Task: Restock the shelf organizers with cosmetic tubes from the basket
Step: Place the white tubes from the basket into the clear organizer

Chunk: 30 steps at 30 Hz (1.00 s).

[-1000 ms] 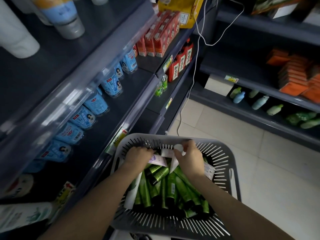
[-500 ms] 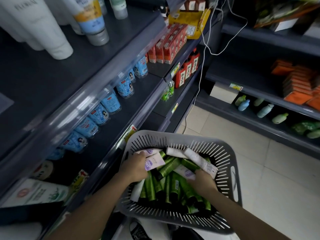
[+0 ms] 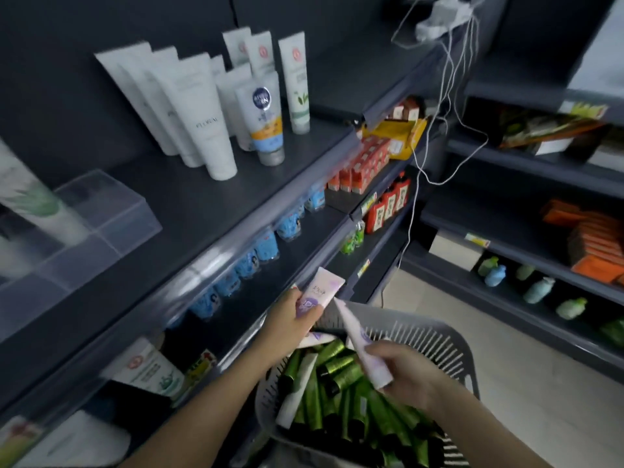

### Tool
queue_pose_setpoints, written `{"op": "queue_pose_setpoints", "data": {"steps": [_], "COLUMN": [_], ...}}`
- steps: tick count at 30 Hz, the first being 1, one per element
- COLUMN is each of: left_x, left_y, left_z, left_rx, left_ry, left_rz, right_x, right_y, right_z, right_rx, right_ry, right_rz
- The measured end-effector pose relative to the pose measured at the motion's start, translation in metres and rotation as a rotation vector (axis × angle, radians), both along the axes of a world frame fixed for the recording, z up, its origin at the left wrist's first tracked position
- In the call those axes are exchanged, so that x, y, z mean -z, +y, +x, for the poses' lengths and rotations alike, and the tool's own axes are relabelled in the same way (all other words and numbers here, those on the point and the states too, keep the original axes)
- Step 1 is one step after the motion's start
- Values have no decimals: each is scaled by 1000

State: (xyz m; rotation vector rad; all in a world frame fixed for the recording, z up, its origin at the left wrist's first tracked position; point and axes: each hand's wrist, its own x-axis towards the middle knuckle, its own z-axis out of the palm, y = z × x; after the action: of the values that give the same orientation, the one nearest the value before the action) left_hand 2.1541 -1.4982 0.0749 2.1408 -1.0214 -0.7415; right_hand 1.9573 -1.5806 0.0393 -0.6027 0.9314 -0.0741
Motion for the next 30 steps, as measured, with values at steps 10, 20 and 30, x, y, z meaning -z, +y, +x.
{"op": "queue_pose_setpoints", "data": {"steps": [10,20,30], "left_x": [-121,-203,-239], "left_y": [29,131,261], "left_z": [32,89,139], "left_rx": [-259,-516,-904], "left_ry": [101,-159,-387], "left_rz": [-435,-707,-759], "right_x": [-128,-217,-260], "right_y": [12,95,189], "right_z": [84,201,296], "right_rx": [-120,-267,-386], "right_ry": [-341,-542,-580], "right_rz": [-496,-859,-1204]}}
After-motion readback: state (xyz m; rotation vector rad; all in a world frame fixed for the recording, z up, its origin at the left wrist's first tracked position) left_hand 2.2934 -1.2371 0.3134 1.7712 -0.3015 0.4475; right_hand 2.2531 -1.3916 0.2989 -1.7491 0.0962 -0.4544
